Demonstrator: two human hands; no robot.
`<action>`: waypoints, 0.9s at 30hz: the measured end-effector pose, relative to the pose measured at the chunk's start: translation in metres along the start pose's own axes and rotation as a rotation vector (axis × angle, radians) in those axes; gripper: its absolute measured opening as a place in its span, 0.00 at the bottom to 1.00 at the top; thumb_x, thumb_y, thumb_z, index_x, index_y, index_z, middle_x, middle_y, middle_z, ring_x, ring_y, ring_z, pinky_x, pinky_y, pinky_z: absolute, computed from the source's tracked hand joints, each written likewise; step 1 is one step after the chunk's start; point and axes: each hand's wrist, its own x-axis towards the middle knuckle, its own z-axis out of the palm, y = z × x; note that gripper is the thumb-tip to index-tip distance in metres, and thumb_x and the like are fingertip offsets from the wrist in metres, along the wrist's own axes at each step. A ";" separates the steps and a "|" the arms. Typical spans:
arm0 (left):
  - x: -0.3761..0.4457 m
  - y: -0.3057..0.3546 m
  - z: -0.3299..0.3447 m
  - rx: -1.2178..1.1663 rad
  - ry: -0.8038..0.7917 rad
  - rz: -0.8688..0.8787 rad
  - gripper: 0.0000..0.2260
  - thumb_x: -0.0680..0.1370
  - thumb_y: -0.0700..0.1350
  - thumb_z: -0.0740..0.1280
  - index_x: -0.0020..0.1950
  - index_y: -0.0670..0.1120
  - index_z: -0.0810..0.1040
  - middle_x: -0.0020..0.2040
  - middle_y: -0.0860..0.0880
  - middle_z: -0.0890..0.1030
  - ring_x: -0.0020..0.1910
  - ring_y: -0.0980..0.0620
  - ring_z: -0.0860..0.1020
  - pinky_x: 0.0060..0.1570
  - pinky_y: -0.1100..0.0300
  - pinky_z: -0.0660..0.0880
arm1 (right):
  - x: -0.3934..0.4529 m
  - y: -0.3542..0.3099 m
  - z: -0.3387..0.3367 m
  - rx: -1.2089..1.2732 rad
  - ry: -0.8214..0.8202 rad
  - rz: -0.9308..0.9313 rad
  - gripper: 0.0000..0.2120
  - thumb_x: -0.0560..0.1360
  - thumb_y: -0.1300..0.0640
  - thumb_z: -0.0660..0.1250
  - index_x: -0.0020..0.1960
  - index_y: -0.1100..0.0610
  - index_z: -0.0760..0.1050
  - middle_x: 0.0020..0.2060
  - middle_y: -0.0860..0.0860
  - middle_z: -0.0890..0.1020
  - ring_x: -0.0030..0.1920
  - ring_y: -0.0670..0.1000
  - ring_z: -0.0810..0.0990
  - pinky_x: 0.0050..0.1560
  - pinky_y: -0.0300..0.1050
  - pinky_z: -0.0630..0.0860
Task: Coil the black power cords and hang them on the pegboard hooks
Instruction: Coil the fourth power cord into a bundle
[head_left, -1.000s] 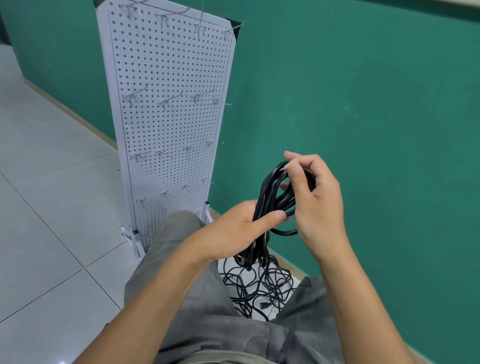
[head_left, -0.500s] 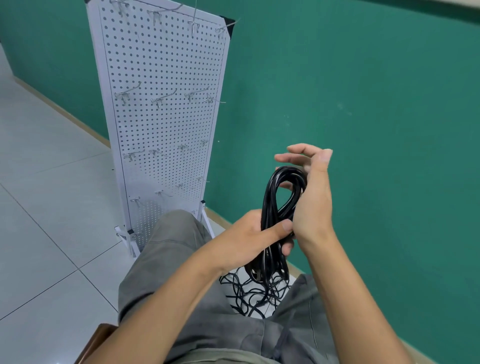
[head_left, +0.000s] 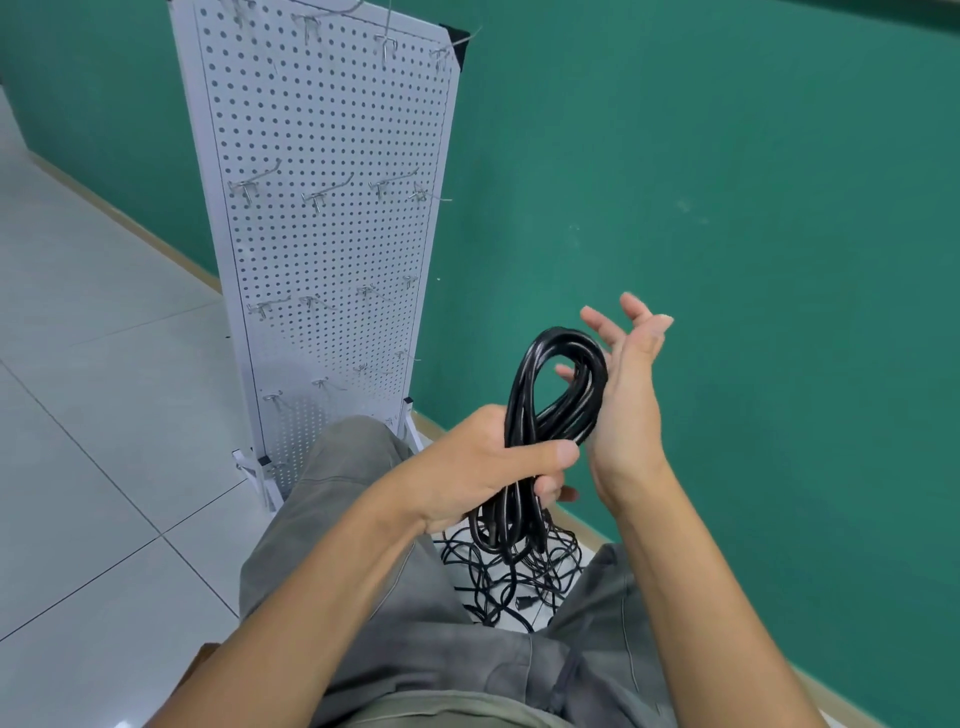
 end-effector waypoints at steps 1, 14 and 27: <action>0.000 0.001 -0.001 -0.038 0.031 0.004 0.13 0.85 0.36 0.63 0.40 0.43 0.74 0.31 0.48 0.73 0.32 0.50 0.73 0.46 0.59 0.80 | -0.002 0.005 -0.001 0.021 -0.050 0.042 0.40 0.68 0.20 0.44 0.71 0.41 0.64 0.67 0.48 0.78 0.63 0.53 0.79 0.63 0.54 0.77; -0.004 0.015 -0.062 -0.411 0.721 0.147 0.12 0.85 0.45 0.63 0.43 0.44 0.73 0.32 0.51 0.76 0.36 0.49 0.84 0.50 0.51 0.80 | -0.042 0.044 -0.001 -0.219 -0.599 0.243 0.33 0.81 0.35 0.50 0.55 0.60 0.83 0.38 0.54 0.84 0.35 0.51 0.76 0.46 0.42 0.73; 0.005 -0.005 -0.065 -0.084 0.975 0.084 0.16 0.85 0.44 0.64 0.38 0.42 0.73 0.27 0.48 0.76 0.27 0.47 0.81 0.37 0.52 0.79 | -0.053 0.010 0.005 -0.957 -0.755 -0.295 0.07 0.83 0.61 0.62 0.52 0.59 0.78 0.40 0.48 0.73 0.41 0.47 0.72 0.43 0.43 0.69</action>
